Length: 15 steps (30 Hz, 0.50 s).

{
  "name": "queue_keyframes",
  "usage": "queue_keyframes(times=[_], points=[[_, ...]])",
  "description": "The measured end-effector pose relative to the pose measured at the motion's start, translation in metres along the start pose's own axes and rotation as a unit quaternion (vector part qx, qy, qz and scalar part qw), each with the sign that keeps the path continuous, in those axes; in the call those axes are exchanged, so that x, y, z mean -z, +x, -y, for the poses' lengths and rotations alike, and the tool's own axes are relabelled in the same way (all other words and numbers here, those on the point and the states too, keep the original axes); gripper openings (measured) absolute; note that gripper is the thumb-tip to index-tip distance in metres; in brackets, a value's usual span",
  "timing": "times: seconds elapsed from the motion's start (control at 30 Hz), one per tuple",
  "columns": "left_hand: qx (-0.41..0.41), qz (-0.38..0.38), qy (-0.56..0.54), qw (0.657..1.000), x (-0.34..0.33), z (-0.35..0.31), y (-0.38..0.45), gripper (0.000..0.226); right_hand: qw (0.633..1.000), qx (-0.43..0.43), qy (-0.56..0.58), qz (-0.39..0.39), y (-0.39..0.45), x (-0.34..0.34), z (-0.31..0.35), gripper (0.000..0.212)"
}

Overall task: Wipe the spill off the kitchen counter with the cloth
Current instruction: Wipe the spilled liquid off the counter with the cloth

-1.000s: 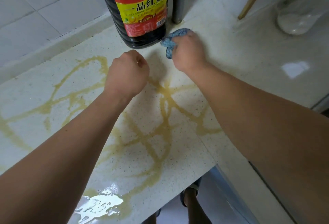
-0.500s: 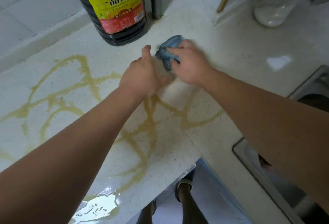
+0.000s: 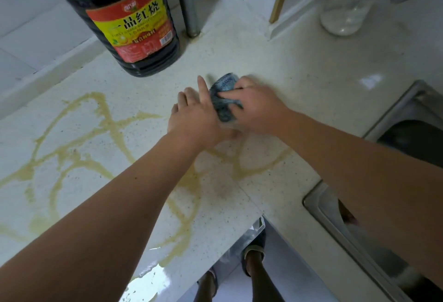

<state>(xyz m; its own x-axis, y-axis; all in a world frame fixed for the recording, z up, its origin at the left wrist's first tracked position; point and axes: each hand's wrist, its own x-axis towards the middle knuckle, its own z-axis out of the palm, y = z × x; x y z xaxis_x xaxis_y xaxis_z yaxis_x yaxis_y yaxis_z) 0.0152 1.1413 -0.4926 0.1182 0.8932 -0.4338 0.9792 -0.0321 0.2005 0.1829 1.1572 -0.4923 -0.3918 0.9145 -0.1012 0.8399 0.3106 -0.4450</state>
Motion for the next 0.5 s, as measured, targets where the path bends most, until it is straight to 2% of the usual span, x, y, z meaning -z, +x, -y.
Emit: queue_keyframes(times=[0.1,0.17,0.2,0.3,0.37,0.43,0.5], points=[[-0.01,0.004,0.04,0.999,0.006,0.002,-0.002,0.154,0.977,-0.189,-0.031,-0.098,0.015,0.023,-0.056,0.043],[-0.013,0.006,0.062,0.998,0.008,0.002,-0.002,0.151,0.958,-0.258,-0.018,-0.128,0.017,0.032,-0.074,0.044],[-0.013,0.006,0.067,0.998,0.01,0.003,-0.001,0.149,0.963,-0.242,-0.01,-0.117,0.015,0.029,-0.067,0.043],[-0.017,0.002,0.071,0.997,0.017,0.004,0.003,0.139,0.993,-0.1,0.013,-0.061,-0.007,0.008,-0.034,0.043],[-0.013,0.007,0.065,0.998,0.024,0.004,0.006,0.132,0.998,-0.038,-0.007,-0.047,-0.021,-0.003,-0.024,0.043],[-0.012,0.01,0.059,0.998,0.028,0.002,0.008,0.124,0.991,-0.089,-0.019,-0.094,-0.016,0.005,-0.043,0.039],[-0.014,0.005,0.056,0.998,0.029,0.0,0.007,0.118,0.962,-0.221,-0.021,-0.162,-0.006,0.019,-0.068,0.038]])
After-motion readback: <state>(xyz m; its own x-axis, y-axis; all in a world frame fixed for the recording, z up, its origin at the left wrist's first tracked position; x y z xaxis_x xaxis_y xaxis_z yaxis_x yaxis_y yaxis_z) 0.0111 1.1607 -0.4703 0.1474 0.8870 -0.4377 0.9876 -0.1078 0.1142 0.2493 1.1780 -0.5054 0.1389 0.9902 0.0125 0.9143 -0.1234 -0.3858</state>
